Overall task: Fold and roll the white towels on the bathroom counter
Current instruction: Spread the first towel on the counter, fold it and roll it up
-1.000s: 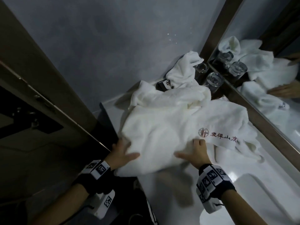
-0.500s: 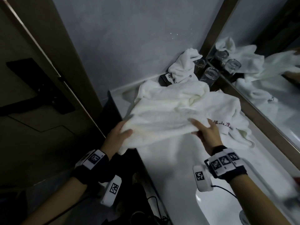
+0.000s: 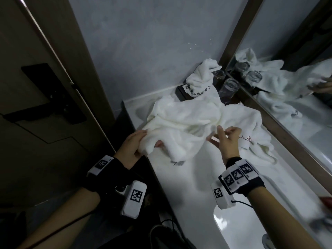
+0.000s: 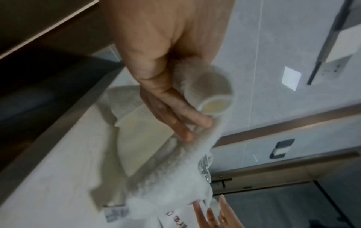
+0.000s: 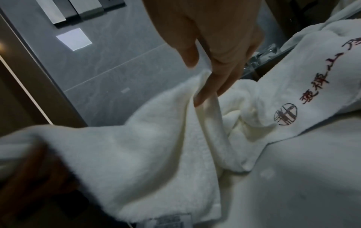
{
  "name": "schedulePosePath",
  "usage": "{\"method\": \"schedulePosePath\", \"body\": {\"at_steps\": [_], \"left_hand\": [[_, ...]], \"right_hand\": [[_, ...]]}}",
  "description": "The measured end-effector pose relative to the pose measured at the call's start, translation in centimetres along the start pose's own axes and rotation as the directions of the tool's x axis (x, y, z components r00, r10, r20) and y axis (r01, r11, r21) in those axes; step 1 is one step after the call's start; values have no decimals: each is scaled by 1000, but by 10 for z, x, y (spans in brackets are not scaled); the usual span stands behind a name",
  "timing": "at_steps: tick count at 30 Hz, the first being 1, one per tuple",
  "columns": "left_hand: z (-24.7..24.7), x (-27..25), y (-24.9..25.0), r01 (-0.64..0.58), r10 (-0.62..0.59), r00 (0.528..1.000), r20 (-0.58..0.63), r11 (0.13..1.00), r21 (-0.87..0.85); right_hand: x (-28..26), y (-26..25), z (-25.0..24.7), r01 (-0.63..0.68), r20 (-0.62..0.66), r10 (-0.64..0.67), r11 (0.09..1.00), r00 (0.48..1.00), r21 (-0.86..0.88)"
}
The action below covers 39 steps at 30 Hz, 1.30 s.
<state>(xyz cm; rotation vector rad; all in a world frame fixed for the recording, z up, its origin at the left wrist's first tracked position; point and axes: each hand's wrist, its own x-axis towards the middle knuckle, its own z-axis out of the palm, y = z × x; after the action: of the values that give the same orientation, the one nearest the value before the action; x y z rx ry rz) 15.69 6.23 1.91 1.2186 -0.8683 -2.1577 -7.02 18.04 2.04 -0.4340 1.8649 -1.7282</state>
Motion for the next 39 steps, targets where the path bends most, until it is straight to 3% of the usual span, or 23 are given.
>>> {"method": "schedulePosePath", "body": {"at_steps": [2,3,6,7,9,12,14,15,16,18,19,21,23,25,28,30,32,35,39], "left_hand": [[5,0,2,24,-15,998,56,986,-162],[9,-1,3,18,2,995,104,982,-190],[24,-1,-3,-65,60,971,231,998,11],[28,-1,-5,-111,74,968,241,984,140],[34,1,-10,-208,121,959,257,916,343],[34,2,-12,-297,197,945,262,854,427],[31,3,-11,-335,245,939,240,803,493],[28,4,-10,-349,275,937,215,771,533],[26,5,-9,-358,316,933,175,741,569],[19,7,-3,-363,407,909,86,674,644],[16,8,1,-353,438,897,62,624,697],[11,10,7,-305,449,892,43,530,791],[9,12,7,-258,430,902,34,475,841],[9,12,5,-287,404,911,79,485,826],[16,8,-4,-320,200,948,250,614,722],[22,7,-11,-304,89,937,338,683,664],[29,4,-17,-306,56,925,377,699,647],[36,1,-18,-392,240,920,311,590,706],[22,1,-6,-416,430,880,204,486,769]], "right_hand": [[-8,-3,6,79,65,-73,993,995,-93],[-14,-3,11,120,167,-88,974,982,-191],[-31,10,26,275,501,54,783,864,-558],[-34,16,32,327,527,107,675,843,-661],[-38,25,44,352,472,105,532,875,-770],[-31,30,51,210,301,68,572,951,-793],[-24,33,51,308,377,78,441,923,-843],[-22,33,49,379,440,53,422,897,-824],[-19,32,48,427,489,13,470,872,-773],[-17,28,45,416,517,-66,685,853,-598],[-17,24,43,361,494,-79,783,866,-507],[-13,19,41,275,436,-76,867,897,-415],[-8,13,41,290,421,-106,868,901,-404],[-11,6,45,301,456,-99,868,884,-395],[-21,-2,52,326,481,-112,862,869,-389],[-29,-7,56,316,464,-112,865,879,-389],[-34,-12,57,271,480,-62,885,875,-379],[-35,-15,53,310,542,-38,852,840,-421],[-18,-9,35,469,600,-84,712,796,-523]]}}
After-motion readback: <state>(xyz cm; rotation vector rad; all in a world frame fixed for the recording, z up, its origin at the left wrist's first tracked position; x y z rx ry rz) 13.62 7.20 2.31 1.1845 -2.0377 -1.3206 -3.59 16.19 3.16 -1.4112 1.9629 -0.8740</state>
